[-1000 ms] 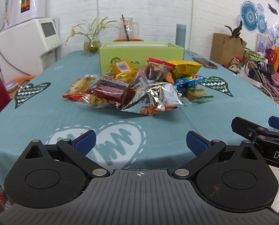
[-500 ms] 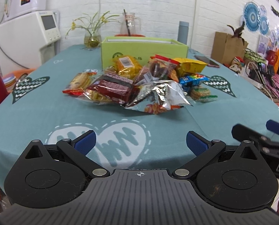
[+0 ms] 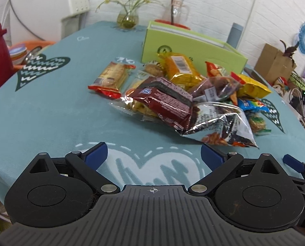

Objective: Organize snacks
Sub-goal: 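Reach the left gripper down and grasp the dark red chocolate bar pack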

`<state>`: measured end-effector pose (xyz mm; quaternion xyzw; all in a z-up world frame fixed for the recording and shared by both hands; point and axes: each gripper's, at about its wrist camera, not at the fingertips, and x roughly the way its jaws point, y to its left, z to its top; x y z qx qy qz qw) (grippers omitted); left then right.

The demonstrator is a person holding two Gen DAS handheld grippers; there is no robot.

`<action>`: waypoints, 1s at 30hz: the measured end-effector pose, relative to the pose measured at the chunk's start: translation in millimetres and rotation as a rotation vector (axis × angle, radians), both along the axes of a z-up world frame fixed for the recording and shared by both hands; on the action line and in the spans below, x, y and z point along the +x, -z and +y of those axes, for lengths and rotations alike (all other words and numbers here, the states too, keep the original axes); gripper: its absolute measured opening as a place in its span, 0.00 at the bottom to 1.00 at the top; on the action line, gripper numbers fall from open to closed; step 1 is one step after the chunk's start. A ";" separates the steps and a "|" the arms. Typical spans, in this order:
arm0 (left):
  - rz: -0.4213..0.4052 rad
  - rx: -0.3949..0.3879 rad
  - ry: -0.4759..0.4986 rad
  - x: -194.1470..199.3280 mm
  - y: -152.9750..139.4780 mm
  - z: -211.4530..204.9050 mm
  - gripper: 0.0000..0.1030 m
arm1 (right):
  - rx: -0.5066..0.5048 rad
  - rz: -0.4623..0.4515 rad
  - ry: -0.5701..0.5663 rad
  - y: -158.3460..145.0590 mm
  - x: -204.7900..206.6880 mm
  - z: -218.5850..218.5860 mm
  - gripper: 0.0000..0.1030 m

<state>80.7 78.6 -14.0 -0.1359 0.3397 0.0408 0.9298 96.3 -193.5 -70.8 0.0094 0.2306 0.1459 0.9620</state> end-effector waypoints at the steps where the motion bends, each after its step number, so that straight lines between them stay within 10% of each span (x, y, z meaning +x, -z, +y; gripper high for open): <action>1: 0.012 -0.010 0.004 3.8 0.0 1.8 0.82 | 0.023 0.001 0.002 -0.2 1.5 -3.0 1.00; 8: 0.009 -0.079 -0.008 15.1 -18.1 33.0 0.82 | 0.041 0.024 -0.075 -19.9 1.9 -2.8 1.00; 17: -0.010 -0.315 0.070 36.7 -26.2 73.0 0.76 | -0.131 -0.041 -0.697 -64.6 40.1 119.8 0.99; 30: 0.040 -0.330 0.015 45.6 -8.4 112.7 0.74 | -0.166 0.077 -0.809 -56.0 42.8 181.3 0.99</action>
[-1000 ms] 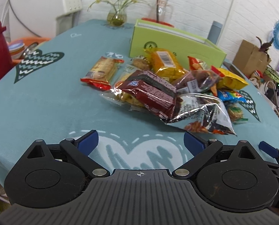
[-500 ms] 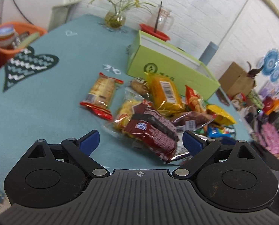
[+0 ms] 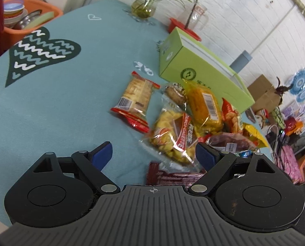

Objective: Organize snacks
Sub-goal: 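Reach the left gripper down and grasp the dark red chocolate bar pack, then carry the chocolate pack into the green box and open the left gripper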

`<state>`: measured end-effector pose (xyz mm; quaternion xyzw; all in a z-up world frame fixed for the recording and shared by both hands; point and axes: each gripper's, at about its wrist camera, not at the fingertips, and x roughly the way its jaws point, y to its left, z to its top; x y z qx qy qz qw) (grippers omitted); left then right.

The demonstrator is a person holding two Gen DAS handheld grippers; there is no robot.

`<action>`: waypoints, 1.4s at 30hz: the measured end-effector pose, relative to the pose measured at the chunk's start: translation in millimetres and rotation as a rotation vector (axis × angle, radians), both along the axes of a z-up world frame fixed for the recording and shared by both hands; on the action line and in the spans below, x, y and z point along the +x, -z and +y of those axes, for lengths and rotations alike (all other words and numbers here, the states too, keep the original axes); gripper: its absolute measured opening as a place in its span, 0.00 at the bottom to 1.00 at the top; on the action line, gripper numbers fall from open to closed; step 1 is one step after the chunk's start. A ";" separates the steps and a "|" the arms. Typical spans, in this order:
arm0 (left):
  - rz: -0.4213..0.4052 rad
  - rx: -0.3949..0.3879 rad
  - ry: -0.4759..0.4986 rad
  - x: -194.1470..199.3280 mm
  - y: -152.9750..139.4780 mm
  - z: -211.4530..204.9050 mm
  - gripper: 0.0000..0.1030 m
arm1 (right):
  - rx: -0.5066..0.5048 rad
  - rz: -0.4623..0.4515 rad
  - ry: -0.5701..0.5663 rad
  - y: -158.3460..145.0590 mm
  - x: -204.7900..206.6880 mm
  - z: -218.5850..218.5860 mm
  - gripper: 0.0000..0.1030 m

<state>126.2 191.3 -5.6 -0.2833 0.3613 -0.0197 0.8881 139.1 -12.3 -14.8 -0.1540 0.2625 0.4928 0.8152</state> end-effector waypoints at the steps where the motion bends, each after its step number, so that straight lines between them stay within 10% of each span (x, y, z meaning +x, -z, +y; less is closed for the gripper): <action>1: 0.000 0.004 0.007 -2.8 1.6 0.1 0.74 | 0.005 -0.014 0.020 -0.4 -4.3 -0.7 0.99; 15: -0.017 0.040 -0.062 -53.9 -2.8 12.6 0.76 | -0.061 0.078 -0.002 10.9 -29.1 -13.6 1.00; 26: -0.029 0.049 -0.143 -72.8 -5.1 27.6 0.79 | 0.062 0.316 -0.109 21.4 -34.3 23.2 0.99; 32: 0.002 0.052 -0.134 -69.9 -4.6 26.6 0.79 | 0.017 0.101 -0.017 3.5 -32.0 22.4 0.99; 38: 0.057 0.012 -0.051 -52.3 7.6 8.0 0.71 | -0.073 0.067 -0.021 21.6 -17.5 42.4 0.97; 42: 0.068 0.067 -0.027 -44.1 7.7 -3.2 0.35 | -0.078 0.016 -0.044 26.7 -20.0 43.0 0.68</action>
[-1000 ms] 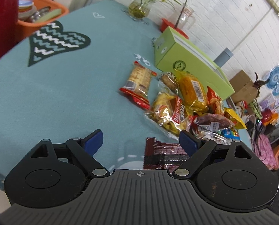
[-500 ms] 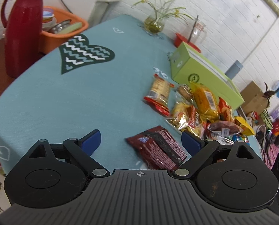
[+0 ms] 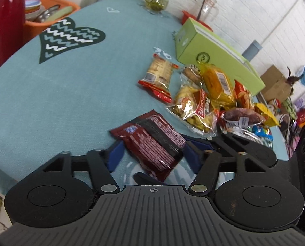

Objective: Organize snacks
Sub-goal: 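Carry the chocolate pack into the green box and open the left gripper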

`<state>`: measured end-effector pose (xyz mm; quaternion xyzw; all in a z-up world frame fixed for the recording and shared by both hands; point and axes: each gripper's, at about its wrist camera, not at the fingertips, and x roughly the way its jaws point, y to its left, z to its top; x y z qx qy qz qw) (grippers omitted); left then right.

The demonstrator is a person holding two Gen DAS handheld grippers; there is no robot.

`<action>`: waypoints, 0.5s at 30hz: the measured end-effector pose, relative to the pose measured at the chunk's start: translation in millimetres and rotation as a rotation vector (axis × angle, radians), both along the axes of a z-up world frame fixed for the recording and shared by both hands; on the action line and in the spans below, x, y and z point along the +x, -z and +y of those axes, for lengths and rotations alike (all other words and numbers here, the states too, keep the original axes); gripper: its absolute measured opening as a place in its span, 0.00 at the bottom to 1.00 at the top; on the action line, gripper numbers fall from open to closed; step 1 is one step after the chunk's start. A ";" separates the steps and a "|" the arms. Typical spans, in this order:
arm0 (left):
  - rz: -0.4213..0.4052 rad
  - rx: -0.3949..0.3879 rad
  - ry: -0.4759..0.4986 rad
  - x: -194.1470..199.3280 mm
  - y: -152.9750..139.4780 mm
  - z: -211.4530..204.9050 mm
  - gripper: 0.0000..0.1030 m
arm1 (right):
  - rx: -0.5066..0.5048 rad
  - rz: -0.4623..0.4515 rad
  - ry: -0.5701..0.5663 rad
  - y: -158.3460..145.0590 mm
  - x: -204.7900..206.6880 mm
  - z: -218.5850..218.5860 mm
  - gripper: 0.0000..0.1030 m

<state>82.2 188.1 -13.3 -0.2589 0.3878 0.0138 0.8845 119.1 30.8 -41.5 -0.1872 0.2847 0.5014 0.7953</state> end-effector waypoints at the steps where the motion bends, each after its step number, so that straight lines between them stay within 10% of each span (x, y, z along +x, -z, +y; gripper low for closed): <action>1: 0.004 -0.005 0.006 1.4 -0.2 -0.8 0.32 | 0.004 0.006 -0.007 -0.7 -0.1 0.0 0.63; 7: -0.073 0.006 0.022 19.4 -36.3 -1.8 0.30 | 0.060 0.022 -0.004 -21.1 18.2 -6.5 0.58; 15: -0.293 0.231 0.133 86.5 -112.6 -42.9 0.29 | 0.195 -0.067 0.073 -75.9 69.7 -25.9 0.62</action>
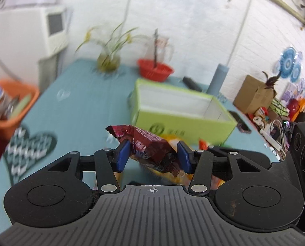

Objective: Organize snacks
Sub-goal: 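Carry the chocolate pack into the green box and open the left gripper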

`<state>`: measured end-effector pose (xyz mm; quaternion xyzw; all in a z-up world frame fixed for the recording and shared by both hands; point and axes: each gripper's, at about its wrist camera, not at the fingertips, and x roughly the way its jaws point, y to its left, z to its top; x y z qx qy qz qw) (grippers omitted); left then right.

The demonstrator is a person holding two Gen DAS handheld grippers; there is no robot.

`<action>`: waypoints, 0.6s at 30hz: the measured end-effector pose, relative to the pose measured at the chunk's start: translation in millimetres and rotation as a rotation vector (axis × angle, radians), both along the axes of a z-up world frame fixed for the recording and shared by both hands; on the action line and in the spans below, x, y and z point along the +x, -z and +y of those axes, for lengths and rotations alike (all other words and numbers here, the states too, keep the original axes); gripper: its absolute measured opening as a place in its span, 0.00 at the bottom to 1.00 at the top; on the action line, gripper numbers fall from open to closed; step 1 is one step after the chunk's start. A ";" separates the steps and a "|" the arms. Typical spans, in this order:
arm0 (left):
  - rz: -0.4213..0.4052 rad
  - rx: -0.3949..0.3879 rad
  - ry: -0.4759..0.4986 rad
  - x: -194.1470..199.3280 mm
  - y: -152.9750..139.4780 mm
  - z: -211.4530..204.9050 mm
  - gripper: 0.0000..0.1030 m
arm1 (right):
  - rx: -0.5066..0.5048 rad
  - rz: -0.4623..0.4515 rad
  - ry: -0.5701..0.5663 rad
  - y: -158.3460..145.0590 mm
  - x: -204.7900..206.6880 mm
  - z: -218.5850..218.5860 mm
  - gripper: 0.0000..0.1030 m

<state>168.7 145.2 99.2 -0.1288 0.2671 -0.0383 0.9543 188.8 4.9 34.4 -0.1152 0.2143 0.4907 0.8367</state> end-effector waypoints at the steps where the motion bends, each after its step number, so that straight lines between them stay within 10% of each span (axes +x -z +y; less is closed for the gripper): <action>1: -0.037 0.012 0.025 11.6 -8.5 -5.5 0.29 | 0.018 0.001 0.012 -5.4 7.9 -5.2 0.62; 10: -0.094 -0.009 0.167 126.3 -26.2 -24.7 0.22 | 0.087 -0.035 0.132 -38.0 71.2 -40.1 0.61; 18: 0.065 -0.047 0.160 233.8 17.6 -7.3 0.28 | -0.014 -0.020 0.205 -25.3 150.8 -21.9 0.64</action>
